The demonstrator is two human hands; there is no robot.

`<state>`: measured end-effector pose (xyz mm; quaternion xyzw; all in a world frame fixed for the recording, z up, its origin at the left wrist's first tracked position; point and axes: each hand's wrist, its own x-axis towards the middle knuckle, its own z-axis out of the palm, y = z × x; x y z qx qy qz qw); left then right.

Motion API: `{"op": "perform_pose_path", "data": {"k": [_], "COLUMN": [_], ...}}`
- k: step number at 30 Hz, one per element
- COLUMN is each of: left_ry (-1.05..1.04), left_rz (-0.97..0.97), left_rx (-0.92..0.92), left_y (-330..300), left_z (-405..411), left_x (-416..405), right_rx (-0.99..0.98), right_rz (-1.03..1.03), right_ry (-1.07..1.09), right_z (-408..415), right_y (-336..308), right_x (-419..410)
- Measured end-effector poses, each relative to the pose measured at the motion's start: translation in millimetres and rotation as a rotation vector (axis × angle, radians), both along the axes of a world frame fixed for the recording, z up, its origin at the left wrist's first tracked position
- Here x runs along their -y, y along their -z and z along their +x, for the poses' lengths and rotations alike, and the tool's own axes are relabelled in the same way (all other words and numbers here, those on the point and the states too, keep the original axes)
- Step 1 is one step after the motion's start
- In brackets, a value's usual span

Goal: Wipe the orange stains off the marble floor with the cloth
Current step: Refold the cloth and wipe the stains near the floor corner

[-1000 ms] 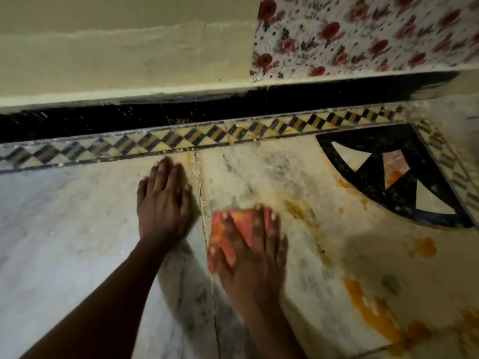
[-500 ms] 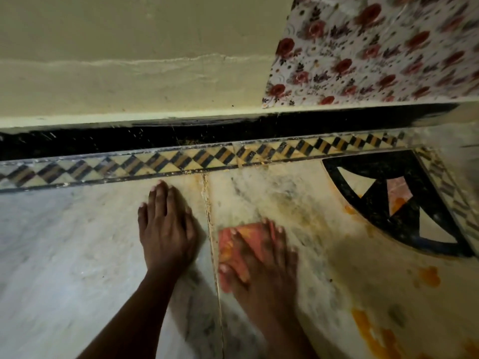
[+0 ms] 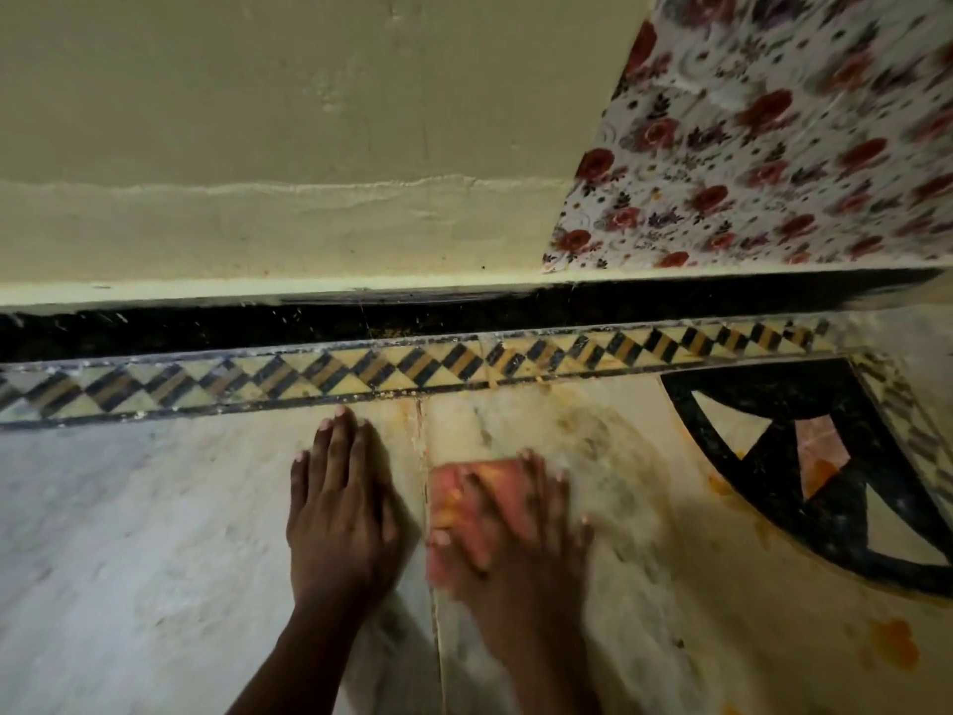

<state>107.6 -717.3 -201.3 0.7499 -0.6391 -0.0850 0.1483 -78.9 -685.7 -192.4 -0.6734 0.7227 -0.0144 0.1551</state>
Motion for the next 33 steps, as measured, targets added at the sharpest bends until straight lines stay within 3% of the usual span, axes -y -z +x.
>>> {"op": "perform_pose_path", "data": {"k": [3, 5, 7, 10, 12, 14, 16, 18, 20, 21, 23, 25, 27, 29, 31, 33], "left_ry": [-0.002, -0.001, 0.004, 0.006, -0.009, 0.016, 0.027, 0.027, 0.020, 0.016, 0.015, 0.026, 0.016, 0.013, 0.019, 0.019], "left_rz": [-0.005, -0.007, -0.010, -0.012, 0.000, 0.015, 0.023, 0.029, 0.027, 0.033, 0.043, 0.052, 0.049, 0.052, 0.065, 0.076], "left_rx": [-0.014, -0.018, -0.016, -0.007, -0.022, -0.014, -0.003, -0.004, 0.008, 0.011, 0.012, 0.008, 0.004, 0.001, -0.011, -0.012], "left_y": [1, 3, 4, 2, 0, 1, 4, 3, 2, 2, 3, 3, 1, 0, -1, -2], "left_z": [0, 1, 1, 1, 0, 1, 4, 2, 1, 2, 3, 3, 3, 1, 2, 1], "left_x": [0, 0, 0, -1, 0, 0, 0, 0, 1, 1, 1, 1, 2, 1, 2, 3], "right_rx": [-0.102, -0.039, 0.008, 0.005, -0.023, -0.075, -0.120, -0.088, -0.022, 0.002, 0.026, -0.007, -0.012, -0.019, -0.070, -0.051], "right_rz": [0.003, 0.023, 0.019, 0.020, 0.029, 0.024, 0.065, 0.061, 0.011, -0.005, -0.015, -0.039, -0.020, 0.003, 0.015, 0.023], "right_ry": [0.342, 0.474, 0.347, -0.057, -0.291, -0.378, -0.209, 0.195, 0.571, 0.645, 0.482, 0.127, -0.167, -0.311, -0.170, 0.245], "right_z": [-47, -35, 3, 56, 50, 7, -48, -82, -67, -42, 15, 57, 57, 17, -33, -63], "right_y": [6, 9, 7, -1, -5, -5, -3, -2, 2, 5, 6, 5, 0, -2, 0, -1], "right_x": [38, 94, 136, 121, 80, 64, 78, 107, 138, 151, 165, 150, 120, 97, 97, 116]}}
